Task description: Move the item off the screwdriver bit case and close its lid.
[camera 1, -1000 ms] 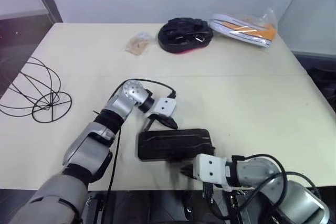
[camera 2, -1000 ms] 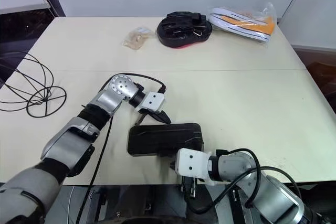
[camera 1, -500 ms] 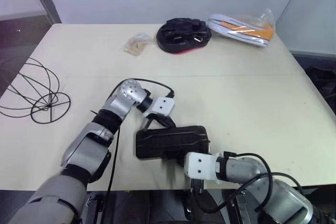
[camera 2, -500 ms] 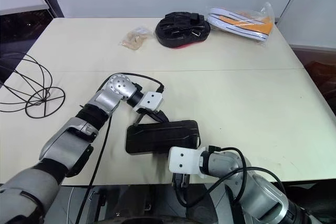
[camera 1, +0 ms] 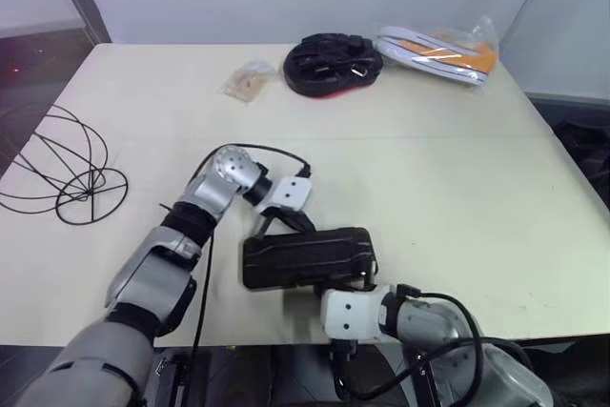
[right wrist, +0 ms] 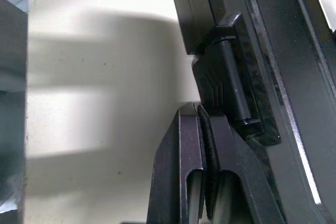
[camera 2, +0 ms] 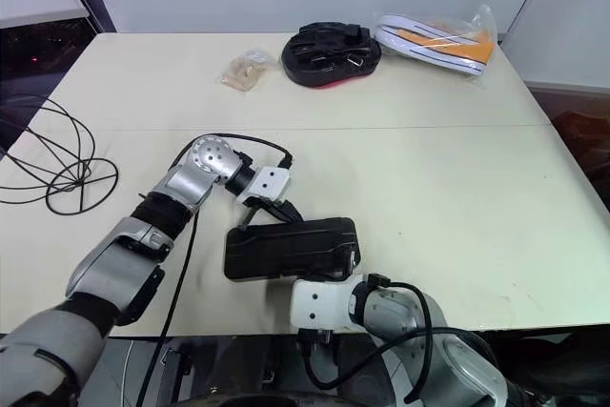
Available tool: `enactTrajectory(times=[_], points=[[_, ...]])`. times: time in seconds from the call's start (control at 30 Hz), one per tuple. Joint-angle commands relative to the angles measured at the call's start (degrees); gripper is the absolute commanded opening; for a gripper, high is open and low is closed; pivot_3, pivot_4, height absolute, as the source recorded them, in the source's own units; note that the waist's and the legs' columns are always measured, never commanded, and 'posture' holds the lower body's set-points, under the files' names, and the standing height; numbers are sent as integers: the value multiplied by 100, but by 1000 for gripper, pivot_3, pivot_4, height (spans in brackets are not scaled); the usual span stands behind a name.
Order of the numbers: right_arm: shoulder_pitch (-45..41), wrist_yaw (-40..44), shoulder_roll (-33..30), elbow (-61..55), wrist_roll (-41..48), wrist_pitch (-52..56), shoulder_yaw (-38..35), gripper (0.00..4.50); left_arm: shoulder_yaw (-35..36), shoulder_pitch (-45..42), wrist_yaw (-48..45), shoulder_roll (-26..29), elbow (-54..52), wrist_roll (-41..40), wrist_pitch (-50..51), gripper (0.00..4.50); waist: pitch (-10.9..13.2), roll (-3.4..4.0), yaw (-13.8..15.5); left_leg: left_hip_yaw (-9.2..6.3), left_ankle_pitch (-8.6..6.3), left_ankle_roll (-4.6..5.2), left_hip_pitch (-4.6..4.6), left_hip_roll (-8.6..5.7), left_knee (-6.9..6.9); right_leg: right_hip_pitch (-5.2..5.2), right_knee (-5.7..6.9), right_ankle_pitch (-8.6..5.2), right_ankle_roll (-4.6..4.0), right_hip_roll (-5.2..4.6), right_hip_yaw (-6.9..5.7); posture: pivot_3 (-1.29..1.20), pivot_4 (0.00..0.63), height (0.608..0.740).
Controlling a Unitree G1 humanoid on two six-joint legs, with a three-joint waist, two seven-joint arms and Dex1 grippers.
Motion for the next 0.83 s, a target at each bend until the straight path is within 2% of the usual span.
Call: enactTrajectory(times=[0.03,0.13,0.23,0.33,0.43,0.47,0.5,0.57,0.6,0.7,0.77,0.83], points=[[-64,-149,64,130,-137,-20,-451,86,-142,54,-53,-181,7,36,-161,0,0,0,5,0,0,0,1,0,0,1,1,0,0,0,0,0,150,740],[206,298,-154,-126,545,-143,-921,86,131,-287,359,-166,521,99,-73,0,0,-1,54,0,0,0,9,-3,0,11,-1,0,0,-4,0,0,150,740],[490,767,-253,-443,1420,-43,-1752,0,385,-538,532,167,889,96,-270,889,4,-8,37,-3,0,0,5,-10,4,17,-10,1,2,-11,-2,0,150,740],[870,1837,-414,-1058,3129,485,-3264,881,831,-610,321,739,703,-292,87,2420,6,-7,-6,-2,-1,1,2,-4,0,9,-7,1,2,-3,-1,0,150,740],[760,2438,-560,-1084,4484,935,-4776,2377,1292,-306,-125,1403,-148,-844,794,3976,6,-6,-23,-5,-1,1,7,11,-6,8,-5,1,0,10,-1,0,150,740],[672,2663,-679,-980,5017,1179,-5318,2838,1415,-67,-224,1753,-728,-1205,1225,4449,6,-6,-23,-5,-1,1,7,14,-6,8,-4,1,0,9,-1,0,150,740],[614,2854,-816,-878,5467,1371,-5750,3370,1545,166,-270,2040,-1290,-1511,1699,4500,6,-3,-16,-4,-1,1,8,18,-6,9,-3,1,0,5,-1,0,150,740],[315,3156,-1104,-351,6174,1583,-6622,4331,2166,891,-256,2826,-2904,-2393,3435,4500,9,-3,-39,-3,-1,1,14,25,-7,17,-6,0,0,-5,-1,0,150,740],[117,3213,-1282,23,6339,1641,-6904,4424,2636,1382,-170,3249,-3754,-2964,4283,4500,10,-2,-34,2,-2,3,13,27,-7,17,-8,1,0,-10,2,0,150,740],[-184,3424,-1757,905,6629,1709,-7300,4424,3869,2567,348,4004,-5407,-4022,5919,4500,17,-5,29,2,-4,4,11,27,-7,20,-18,0,0,-28,0,0,150,740],[-412,3579,-2024,1488,6686,1607,-7247,4424,4974,3467,933,4032,-6041,-4168,6483,4500,16,7,50,-9,-4,4,14,22,-7,30,-25,0,0,-42,-7,0,150,740],[-533,3547,-2108,1687,6684,1476,-7038,4424,5361,3829,1368,3942,-6269,-4269,6612,4500,16,9,74,-8,-4,5,37,13,-11,53,-26,-3,2,-58,-11,0,150,740]])
